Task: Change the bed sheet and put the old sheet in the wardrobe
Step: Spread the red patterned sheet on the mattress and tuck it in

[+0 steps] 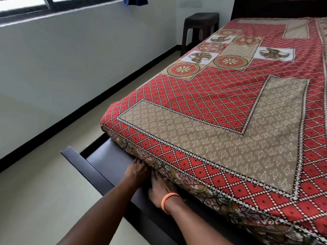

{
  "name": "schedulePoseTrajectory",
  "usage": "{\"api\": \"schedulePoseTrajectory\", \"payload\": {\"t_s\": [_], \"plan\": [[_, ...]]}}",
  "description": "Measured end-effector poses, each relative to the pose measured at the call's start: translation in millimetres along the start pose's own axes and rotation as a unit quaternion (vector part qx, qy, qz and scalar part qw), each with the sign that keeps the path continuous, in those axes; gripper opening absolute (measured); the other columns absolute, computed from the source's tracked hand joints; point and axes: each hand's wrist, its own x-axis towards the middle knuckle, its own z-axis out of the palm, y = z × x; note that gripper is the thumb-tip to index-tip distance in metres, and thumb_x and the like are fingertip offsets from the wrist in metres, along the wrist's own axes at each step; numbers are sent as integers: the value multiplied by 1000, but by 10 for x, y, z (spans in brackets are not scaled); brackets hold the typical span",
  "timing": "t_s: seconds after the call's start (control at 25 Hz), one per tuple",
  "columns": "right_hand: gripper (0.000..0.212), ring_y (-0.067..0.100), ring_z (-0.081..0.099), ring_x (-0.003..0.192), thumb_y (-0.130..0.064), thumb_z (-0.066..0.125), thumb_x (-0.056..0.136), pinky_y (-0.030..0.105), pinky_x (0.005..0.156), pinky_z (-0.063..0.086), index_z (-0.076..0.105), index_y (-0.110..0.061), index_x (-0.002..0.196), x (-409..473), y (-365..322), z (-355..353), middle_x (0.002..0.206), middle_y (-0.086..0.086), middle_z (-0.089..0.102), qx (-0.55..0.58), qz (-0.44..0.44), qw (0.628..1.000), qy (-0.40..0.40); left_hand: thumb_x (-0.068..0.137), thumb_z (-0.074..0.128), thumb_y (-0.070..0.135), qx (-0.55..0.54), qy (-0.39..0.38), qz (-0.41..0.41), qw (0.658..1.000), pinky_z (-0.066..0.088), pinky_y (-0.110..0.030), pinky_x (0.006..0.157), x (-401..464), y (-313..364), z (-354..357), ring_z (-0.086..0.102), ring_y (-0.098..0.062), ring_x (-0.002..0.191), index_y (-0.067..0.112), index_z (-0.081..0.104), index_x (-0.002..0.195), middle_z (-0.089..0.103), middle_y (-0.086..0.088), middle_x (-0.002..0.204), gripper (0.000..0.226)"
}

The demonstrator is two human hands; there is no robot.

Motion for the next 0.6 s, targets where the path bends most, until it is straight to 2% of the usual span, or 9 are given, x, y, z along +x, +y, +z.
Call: {"api": "schedulePoseTrajectory", "payload": {"t_s": [0.08,0.16,0.24,0.28,0.32,0.4,0.48,0.52,0.6], "plan": [[68,22,11,149,-31,36,99,39,121,10,3,-18,156,46,1,91,164,1,4,22,26,999,18,101,39,27,-22,-18,-33,999,21,-41,119,10,108,-50,27,-36,142,7,28,151,28,-18,157,56],[66,22,15,149,-32,38,99,37,121,11,8,-17,156,16,24,103,163,1,8,25,31,999,24,101,43,23,-70,-46,-60,995,33,-36,111,-71,236,-244,34,-34,140,7,33,150,34,-16,154,52],[64,26,25,145,-33,49,96,37,119,19,25,-13,152,-148,72,-8,159,8,23,3,23,1000,0,99,52,21,-117,-65,-72,988,45,-32,95,-229,367,-460,48,-29,131,12,47,143,49,-11,146,45],[57,29,36,139,-33,53,94,38,114,29,40,-11,145,-333,106,-127,152,13,37,19,31,999,-18,99,52,19,-130,-73,-56,987,49,-33,91,-314,465,-587,54,-27,127,15,52,138,54,-9,142,39],[45,31,48,129,-32,56,92,37,104,40,55,-10,132,-543,159,-216,139,16,52,62,43,996,-44,100,49,17,-136,-78,-29,987,51,-34,90,-407,593,-725,57,-26,123,17,57,135,58,-6,137,35],[25,26,64,106,-29,61,87,30,84,49,69,-13,105,-1114,342,-451,110,10,70,192,60,979,-16,99,46,16,-117,-52,55,990,53,-38,91,-612,940,-1091,61,-27,119,15,60,129,63,-7,131,33],[5,-1,64,81,-23,66,79,25,74,51,70,-20,81,-1826,637,-809,84,-14,73,278,73,956,53,97,48,16,-113,1,144,983,52,-39,91,-843,1393,-1669,63,-30,116,10,63,123,66,-11,124,30],[9,-10,60,73,-19,70,77,22,71,49,67,-26,72,-2191,811,-1036,75,-24,69,301,85,947,78,96,50,17,-119,26,189,974,52,-40,91,-933,1632,-1964,64,-31,115,9,64,120,67,-13,121,29],[23,-14,61,77,-11,75,79,14,75,49,69,-33,79,-2923,1152,-1502,80,-29,70,361,127,912,146,95,52,25,-139,79,260,952,52,-41,87,-1061,2110,-2549,63,-34,112,8,65,117,66,-15,118,30]]}}
